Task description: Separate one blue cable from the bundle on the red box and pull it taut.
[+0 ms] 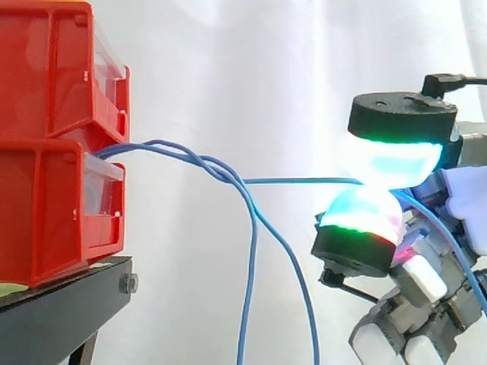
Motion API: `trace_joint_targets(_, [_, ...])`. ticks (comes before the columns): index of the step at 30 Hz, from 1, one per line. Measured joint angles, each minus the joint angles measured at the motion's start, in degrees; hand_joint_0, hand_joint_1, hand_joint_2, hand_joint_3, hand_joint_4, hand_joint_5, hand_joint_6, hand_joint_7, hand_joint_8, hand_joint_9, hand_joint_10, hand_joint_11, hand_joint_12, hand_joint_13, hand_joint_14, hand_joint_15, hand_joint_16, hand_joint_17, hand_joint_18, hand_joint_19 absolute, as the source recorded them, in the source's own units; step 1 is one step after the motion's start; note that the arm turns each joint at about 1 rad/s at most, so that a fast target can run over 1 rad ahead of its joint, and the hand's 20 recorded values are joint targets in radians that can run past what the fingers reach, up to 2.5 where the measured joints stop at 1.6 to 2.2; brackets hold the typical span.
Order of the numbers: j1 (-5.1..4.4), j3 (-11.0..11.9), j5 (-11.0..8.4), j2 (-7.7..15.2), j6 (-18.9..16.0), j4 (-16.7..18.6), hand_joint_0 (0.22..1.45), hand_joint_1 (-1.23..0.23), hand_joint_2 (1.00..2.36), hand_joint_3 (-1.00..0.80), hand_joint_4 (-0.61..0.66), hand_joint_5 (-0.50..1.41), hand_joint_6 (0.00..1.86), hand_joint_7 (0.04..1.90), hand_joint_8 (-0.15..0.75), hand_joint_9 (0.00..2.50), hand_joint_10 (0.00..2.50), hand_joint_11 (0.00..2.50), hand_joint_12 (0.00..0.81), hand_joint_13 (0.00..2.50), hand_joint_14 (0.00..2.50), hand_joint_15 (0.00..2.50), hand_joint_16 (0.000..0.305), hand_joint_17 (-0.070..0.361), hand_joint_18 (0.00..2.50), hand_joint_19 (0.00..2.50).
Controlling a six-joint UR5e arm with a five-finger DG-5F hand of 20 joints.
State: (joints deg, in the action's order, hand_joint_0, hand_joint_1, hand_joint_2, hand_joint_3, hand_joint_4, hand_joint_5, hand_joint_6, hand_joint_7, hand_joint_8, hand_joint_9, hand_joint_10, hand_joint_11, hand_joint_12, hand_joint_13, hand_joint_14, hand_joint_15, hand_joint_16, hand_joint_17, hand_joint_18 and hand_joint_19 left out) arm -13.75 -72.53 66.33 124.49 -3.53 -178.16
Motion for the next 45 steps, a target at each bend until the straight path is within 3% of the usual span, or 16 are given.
trace_joint_targets(41, [-0.26,-0.14,0.29,0.02,-0.07,-0.17,0.57,-0.76,1.01,-0.02,0.09,-0.07,0.87,1.26,0.401,1.15,0.01,0.58,0.455,0.84,0.01,0.42,0.056,0.127,0.79,0.42])
trace_joint_targets(45, [-0.26,-0.13,0.28,0.03,-0.07,-0.17,0.57,-0.76,1.0,-0.01,0.06,-0.06,0.88,1.23,0.399,1.2,0.01,0.57,0.43,0.87,0.01,0.43,0.056,0.126,0.79,0.41])
